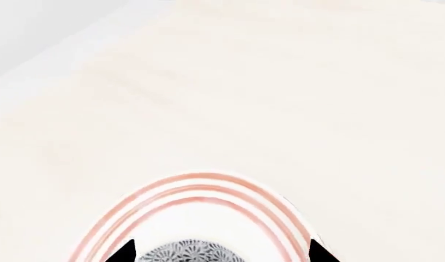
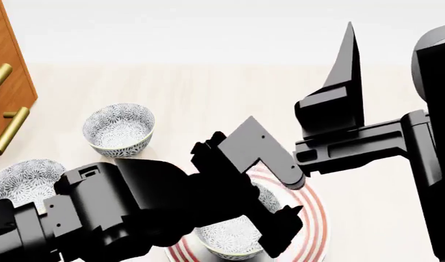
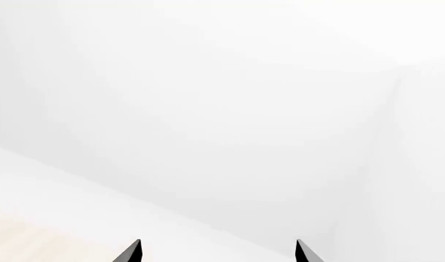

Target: Put the bowl at the front on the plate.

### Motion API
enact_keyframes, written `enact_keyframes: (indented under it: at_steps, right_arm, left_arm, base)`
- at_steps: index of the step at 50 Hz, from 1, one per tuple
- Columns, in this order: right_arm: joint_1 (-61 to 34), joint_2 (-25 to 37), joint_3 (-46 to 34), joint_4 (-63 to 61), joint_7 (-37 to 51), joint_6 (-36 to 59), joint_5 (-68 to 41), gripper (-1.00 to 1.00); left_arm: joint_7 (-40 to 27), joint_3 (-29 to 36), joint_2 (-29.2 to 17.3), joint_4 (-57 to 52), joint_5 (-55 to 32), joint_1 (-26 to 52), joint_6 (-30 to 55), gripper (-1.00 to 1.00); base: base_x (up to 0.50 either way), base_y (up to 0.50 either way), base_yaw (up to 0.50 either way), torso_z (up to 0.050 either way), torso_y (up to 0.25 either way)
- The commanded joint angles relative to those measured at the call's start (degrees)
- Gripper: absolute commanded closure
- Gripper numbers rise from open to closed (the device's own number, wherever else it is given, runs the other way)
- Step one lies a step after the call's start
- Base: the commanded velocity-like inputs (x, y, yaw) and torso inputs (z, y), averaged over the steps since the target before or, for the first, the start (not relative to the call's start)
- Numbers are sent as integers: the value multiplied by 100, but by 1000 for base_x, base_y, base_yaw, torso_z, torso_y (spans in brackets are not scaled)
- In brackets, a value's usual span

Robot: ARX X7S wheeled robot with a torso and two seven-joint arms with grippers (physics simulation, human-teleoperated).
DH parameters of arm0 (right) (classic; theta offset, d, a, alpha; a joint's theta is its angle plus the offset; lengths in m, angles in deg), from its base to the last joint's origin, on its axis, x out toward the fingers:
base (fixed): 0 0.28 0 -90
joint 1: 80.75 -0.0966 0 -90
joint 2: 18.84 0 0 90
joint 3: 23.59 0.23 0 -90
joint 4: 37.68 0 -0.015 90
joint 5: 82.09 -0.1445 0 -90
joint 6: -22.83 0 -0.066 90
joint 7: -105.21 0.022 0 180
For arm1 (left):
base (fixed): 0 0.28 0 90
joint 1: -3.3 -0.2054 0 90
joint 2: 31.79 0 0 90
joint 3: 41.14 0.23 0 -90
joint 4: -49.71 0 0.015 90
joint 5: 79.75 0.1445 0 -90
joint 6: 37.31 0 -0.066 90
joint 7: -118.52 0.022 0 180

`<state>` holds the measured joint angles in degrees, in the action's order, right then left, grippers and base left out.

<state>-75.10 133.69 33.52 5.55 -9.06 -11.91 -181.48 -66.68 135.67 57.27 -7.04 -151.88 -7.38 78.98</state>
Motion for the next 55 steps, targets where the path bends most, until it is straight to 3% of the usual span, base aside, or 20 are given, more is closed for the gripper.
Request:
enact_keyframes:
  at_steps: [1, 18, 27, 30, 40, 45, 55]
  right_arm:
    - [-11, 242, 110, -167, 129, -85, -209, -100]
    - [180, 356, 193, -231, -3, -206, -58, -100]
    - [416, 298, 185, -189, -213, -282, 291, -100]
    - [610, 269, 183, -173, -365, -375, 540, -100]
    - [1035, 203, 173, -139, -653, -618, 1063, -100]
    - [1283, 294, 219, -201, -694, -807, 1208, -100]
    - [1475, 291, 222, -272, -699, -935, 1360, -100]
  left_arm:
    - [223, -247, -75, 625, -297, 195, -59, -100]
    - [314, -542, 85, 2275, -816, 306, -699, -100]
    - [-594, -1021, -167, 2325, -1365, 112, -1189, -100]
    - [-1397, -1197, -667, 1421, -1410, -21, -1467, -100]
    - [-3140, -1513, -1938, -1052, -1418, -453, -1969, -100]
    - [-3790, -1545, -2481, -2240, -1249, -598, -2139, -100]
    - [-4598, -1527, -3146, -3740, -724, -781, -2397, -100]
  base:
    - [0, 0, 0, 0, 0]
    - [0, 0, 0, 0, 0]
    - [0, 0, 0, 0, 0]
    - [0, 0, 0, 0, 0]
    - [0, 0, 0, 0, 0]
    - [0, 0, 0, 0, 0]
    - [0, 0, 0, 0, 0]
